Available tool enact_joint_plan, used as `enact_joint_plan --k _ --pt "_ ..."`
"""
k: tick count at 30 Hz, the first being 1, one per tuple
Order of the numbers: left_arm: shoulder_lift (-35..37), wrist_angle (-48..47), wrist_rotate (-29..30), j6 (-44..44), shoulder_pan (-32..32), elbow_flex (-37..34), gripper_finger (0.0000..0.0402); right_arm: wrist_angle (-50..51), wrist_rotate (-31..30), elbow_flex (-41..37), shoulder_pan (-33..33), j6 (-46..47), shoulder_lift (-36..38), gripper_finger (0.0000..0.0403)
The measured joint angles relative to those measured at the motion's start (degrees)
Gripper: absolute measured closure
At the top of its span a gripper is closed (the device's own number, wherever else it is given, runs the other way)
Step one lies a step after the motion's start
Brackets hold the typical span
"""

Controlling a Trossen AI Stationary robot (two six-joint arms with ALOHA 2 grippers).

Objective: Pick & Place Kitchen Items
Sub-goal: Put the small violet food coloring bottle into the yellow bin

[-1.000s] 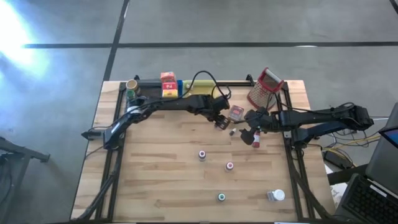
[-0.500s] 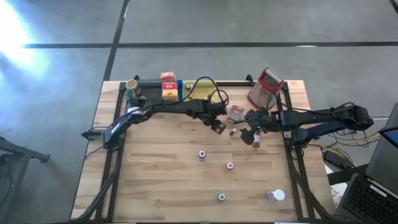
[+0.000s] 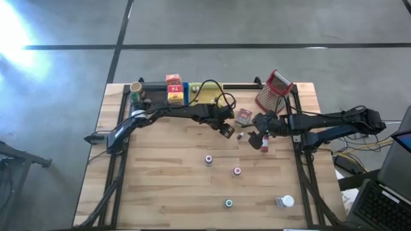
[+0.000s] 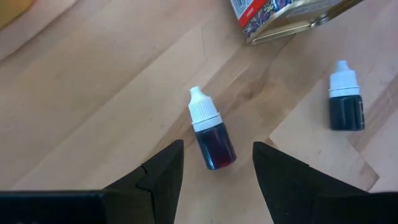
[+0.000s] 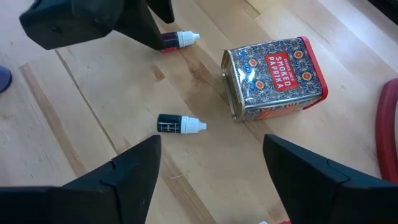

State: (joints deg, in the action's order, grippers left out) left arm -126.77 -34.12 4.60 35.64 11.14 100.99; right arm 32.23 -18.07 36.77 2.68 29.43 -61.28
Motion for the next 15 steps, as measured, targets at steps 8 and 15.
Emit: enact_joint_plan --k 8,15 --pt "-1.48 0.2 -0.02 0.39 0.0 0.11 0.0204 0.0 0.0 0.0 0.0 0.0 0.0 0.0152" --pt "-1.67 1.09 -0.02 0.48 0.0 0.07 0.0204 0.0 -0.02 0.0 0.0 0.0 0.0 0.017"
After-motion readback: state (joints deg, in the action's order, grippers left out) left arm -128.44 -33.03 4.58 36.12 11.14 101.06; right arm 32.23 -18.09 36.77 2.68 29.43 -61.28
